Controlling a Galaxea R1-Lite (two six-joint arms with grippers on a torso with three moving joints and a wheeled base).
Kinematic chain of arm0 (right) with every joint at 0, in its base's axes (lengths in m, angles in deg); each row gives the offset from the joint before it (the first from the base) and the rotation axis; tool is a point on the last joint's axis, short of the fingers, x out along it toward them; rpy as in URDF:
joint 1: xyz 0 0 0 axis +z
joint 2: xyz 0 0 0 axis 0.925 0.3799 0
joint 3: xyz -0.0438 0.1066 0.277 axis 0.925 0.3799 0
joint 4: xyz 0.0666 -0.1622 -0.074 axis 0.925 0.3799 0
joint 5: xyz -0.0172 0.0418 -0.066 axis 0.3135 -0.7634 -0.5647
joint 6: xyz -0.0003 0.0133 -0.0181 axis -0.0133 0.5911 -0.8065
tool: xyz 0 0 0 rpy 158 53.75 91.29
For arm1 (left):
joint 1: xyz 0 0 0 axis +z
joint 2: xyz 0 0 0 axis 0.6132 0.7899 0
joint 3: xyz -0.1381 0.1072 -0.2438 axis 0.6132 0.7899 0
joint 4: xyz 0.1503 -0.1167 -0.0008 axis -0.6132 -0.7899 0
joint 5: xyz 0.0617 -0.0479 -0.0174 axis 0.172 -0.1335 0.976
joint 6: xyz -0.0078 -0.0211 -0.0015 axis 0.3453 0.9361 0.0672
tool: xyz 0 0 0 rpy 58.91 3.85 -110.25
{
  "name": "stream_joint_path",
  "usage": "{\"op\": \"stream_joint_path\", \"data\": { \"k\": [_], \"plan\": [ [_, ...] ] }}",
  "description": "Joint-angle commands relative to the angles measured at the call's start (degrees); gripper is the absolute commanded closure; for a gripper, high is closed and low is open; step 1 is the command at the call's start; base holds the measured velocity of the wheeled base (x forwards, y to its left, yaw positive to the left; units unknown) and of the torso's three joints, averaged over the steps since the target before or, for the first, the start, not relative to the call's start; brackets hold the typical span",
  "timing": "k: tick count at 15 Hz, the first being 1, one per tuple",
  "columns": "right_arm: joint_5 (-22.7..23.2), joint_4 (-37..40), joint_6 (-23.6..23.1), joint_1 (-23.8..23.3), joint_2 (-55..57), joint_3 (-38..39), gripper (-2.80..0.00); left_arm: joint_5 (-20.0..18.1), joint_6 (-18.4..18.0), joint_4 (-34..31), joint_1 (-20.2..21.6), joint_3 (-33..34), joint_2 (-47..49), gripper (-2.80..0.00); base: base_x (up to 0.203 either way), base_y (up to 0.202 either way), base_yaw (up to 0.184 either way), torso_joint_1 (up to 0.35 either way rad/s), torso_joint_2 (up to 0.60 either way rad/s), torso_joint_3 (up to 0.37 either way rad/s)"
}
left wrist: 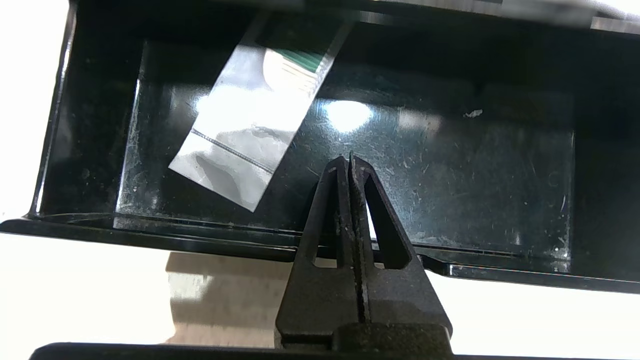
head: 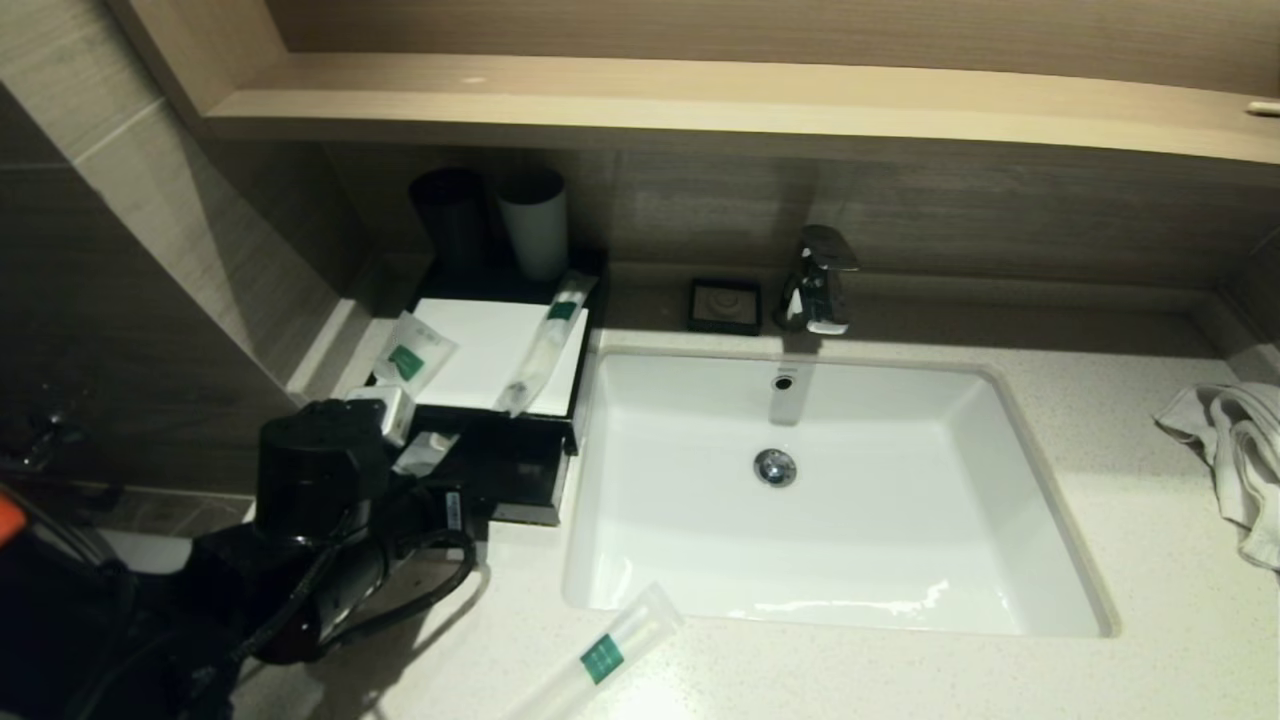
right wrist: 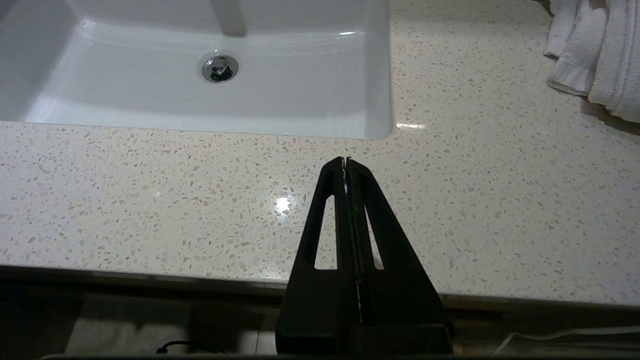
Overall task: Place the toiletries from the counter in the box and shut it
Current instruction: Open the drawer
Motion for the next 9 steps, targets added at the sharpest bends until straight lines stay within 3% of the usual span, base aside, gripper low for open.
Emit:
{"op": "stream_joint_path", "data": {
  "k": [1, 9],
  "plan": [
    [0.0, 0.0, 0.0, 0.0, 0.0, 0.0, 0.0, 0.1, 0.2, 0.3, 0.0, 1.2, -0.7, 0.0, 0.0, 0.0, 0.0, 0.0, 0.0, 0.0],
    [0.0, 0.0, 0.0, 0.0, 0.0, 0.0, 0.0, 0.1, 0.1, 0.3, -0.5, 4.7, -3.6, 0.0, 0.0, 0.0, 0.0, 0.0, 0.0, 0.0]
  ]
}}
